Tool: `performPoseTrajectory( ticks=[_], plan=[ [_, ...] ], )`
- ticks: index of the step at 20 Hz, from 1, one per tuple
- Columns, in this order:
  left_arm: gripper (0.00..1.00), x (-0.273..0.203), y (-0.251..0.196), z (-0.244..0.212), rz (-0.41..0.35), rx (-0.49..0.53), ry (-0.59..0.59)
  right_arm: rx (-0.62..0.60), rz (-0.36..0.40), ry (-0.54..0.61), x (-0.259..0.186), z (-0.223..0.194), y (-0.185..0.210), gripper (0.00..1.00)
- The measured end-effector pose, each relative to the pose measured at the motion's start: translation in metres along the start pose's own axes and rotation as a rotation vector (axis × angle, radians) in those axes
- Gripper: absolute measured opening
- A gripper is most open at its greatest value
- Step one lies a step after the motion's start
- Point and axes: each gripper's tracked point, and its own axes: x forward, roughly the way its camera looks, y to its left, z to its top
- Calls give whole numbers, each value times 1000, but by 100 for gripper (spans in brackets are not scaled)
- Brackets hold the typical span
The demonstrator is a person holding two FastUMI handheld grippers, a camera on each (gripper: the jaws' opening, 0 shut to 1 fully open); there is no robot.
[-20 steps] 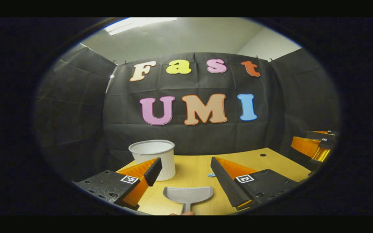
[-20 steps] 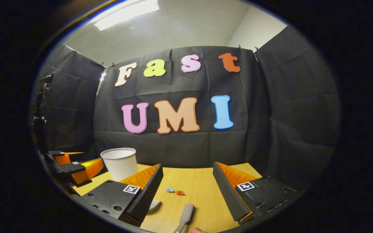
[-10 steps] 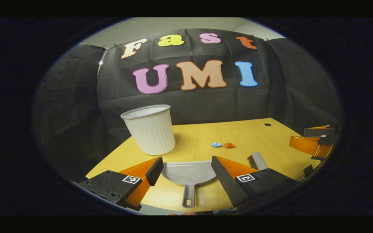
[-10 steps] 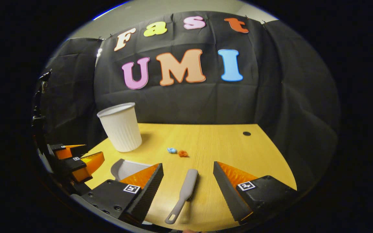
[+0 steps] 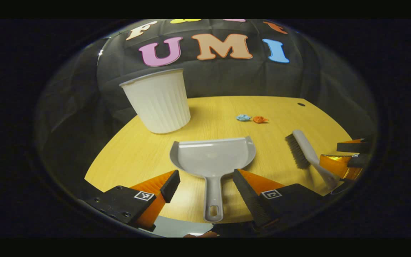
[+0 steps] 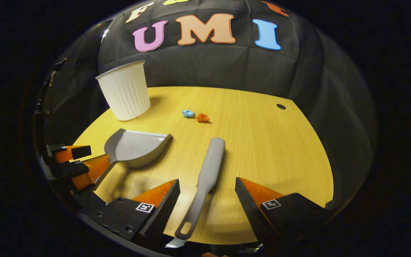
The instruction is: Pick up the small broom and dustpan from the desktop, sweep the trash into the dustpan with the broom, and then empty the trash into the garbage bin.
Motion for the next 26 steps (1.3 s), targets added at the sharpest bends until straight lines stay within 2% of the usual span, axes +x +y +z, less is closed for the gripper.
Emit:
performPoseTrajectory(
  ticks=[3,4,6,8,9,11,12,13,15,16,19,20,22,26],
  plan=[
    [93,11,-4,-27,-3,26,85,-22,-10,74,8,-18,-4,93],
    [93,14,-4,-34,-1,29,112,-19,-9,97,11,-22,-3,87],
    [95,20,-5,-44,-9,22,156,-13,-5,140,18,-31,-2,91],
    [96,24,-3,-50,-10,25,184,-20,-8,176,19,-38,-3,79],
    [100,26,-3,-52,-14,32,196,-25,-9,191,21,-41,-3,77],
    [92,28,-1,-56,-18,53,216,-33,-10,225,25,-47,-3,63],
    [84,28,-2,-57,-22,59,227,-35,-14,242,26,-50,-3,46],
    [79,29,-3,-60,-20,65,236,-35,-17,258,27,-51,-5,39],
    [48,29,-1,-64,-8,64,256,-31,5,294,25,-55,-3,26],
    [35,29,1,-63,-1,67,257,-34,3,301,22,-53,-5,22],
    [31,31,0,-64,-7,85,284,-38,28,298,23,-52,-4,13],
    [31,29,-1,-61,-16,85,284,-47,35,305,22,-51,-5,16],
    [28,31,-1,-56,-35,97,274,-50,40,287,22,-49,-6,12],
    [27,28,-4,-31,-85,103,243,-85,41,225,16,-36,-9,12]
  ],
)
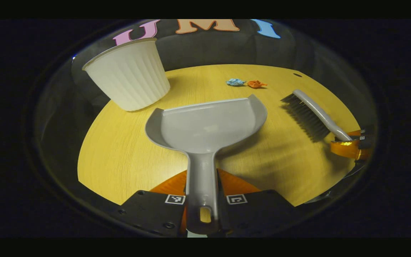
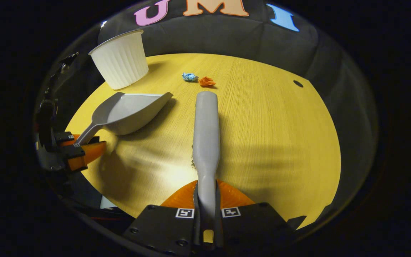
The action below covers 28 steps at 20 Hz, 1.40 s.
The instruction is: Pick up the small broom and dustpan from the desktop, sweep the trash into the dustpan with the broom, and then empty the trash into the garbage bin.
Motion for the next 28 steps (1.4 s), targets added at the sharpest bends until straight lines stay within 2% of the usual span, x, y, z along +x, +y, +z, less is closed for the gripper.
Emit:
performPoseTrajectory(
  ticks=[3,8,10,15,16,17,19,22,24,27,28],
  plan=[
    [28,-3,2,22,0,61,-41,13,-7,-59,-24,24,-11,12],
    [28,18,0,52,-55,192,-54,-2,-74,-113,-35,78,-52,12],
    [27,28,-1,59,-70,234,-60,-25,-111,-122,-22,102,-72,12],
    [27,41,-9,66,-112,299,-49,-146,-138,-98,26,154,-100,12],
    [27,44,-12,67,-124,305,-51,-173,-143,-65,37,160,-103,8],
    [27,47,-14,64,-136,318,-40,-218,-147,-51,50,169,-103,12],
    [27,56,-17,58,-142,341,-25,-345,-146,-32,66,183,-99,12],
    [27,58,-17,53,-147,344,-19,-483,-89,51,77,186,-77,12],
    [28,60,-16,49,-149,351,-13,-548,-52,61,81,190,-60,12],
    [27,61,-18,53,-161,361,-28,-609,65,95,74,182,-24,14],
    [28,63,-16,52,-163,362,-23,-627,101,108,72,179,-12,12]
  ],
)
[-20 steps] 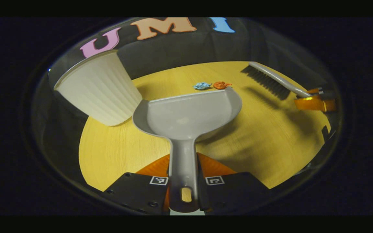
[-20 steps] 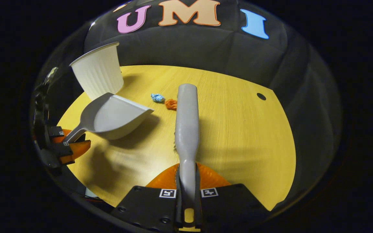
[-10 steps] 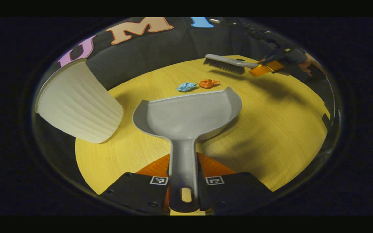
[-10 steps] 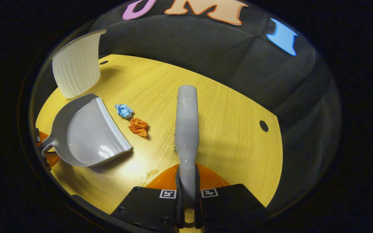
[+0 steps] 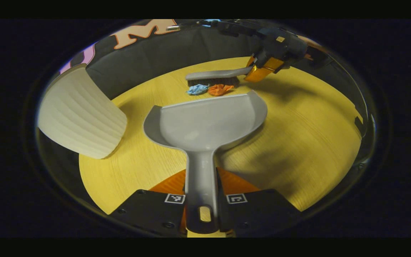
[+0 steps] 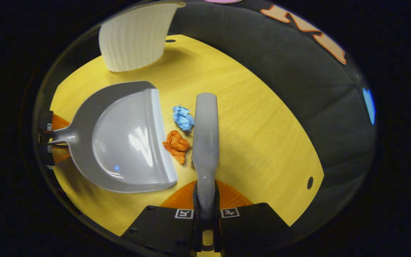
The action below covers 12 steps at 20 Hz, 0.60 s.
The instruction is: Pick up the small broom and dustpan from the desktop, sweep the trash into the dustpan with the broom, and then empty the trash into the garbage bin.
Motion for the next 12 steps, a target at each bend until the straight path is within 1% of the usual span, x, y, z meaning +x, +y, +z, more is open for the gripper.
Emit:
performPoseTrajectory(
  ticks=[3,4,5,6,7,8,10,12],
  plan=[
    [27,1,3,1,-3,4,-7,-52,109,1,-17,5,39,12],
    [27,2,2,1,-3,7,-10,-65,129,-2,-23,8,47,12],
    [27,1,2,1,-2,5,-15,-55,157,-21,-33,11,49,10],
    [27,1,2,1,0,5,-24,-15,195,-39,-41,16,54,12],
    [27,3,2,1,3,3,-29,39,212,-65,-49,18,52,12],
    [27,2,1,3,9,-9,-44,103,208,-94,-53,21,47,12],
    [27,2,2,5,20,-43,-69,259,180,-188,-60,28,36,12],
    [27,0,5,12,59,-58,-107,393,141,-270,-72,29,21,12]
  ],
)
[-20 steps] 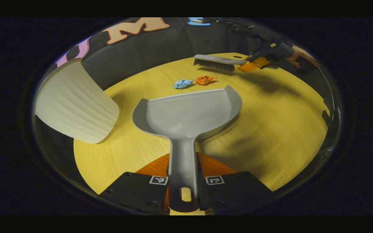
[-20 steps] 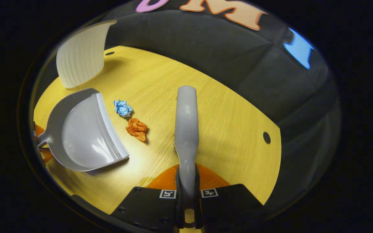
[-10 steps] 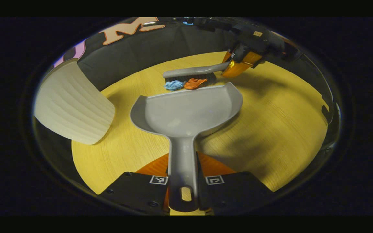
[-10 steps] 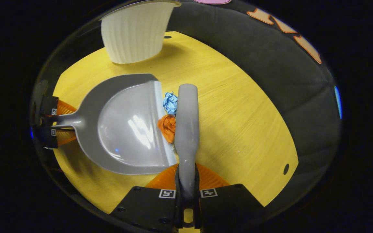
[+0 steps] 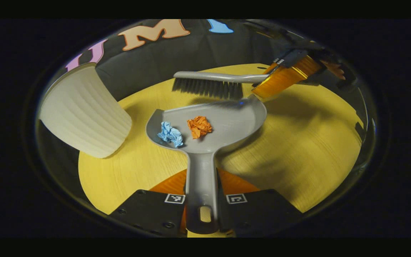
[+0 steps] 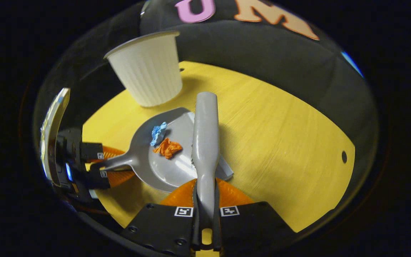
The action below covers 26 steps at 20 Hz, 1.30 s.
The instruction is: Pick up the small broom and dustpan from the desktop, sweep the trash into the dustpan with the broom, and then empty the trash into the garbage bin.
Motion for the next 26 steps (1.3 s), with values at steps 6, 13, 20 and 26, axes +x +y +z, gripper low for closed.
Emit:
performPoseTrajectory(
  ticks=[6,13,20,26],
  plan=[
    [27,6,-1,10,59,-47,-115,215,-136,-186,-31,-11,-67,12],
    [27,5,-5,27,108,-159,-281,351,-154,-190,8,-97,-82,12],
    [27,-31,32,72,277,-150,-449,337,-127,-131,74,-125,-27,12],
    [26,-65,128,81,490,-158,-447,344,-108,-163,30,-137,-35,12]
  ],
)
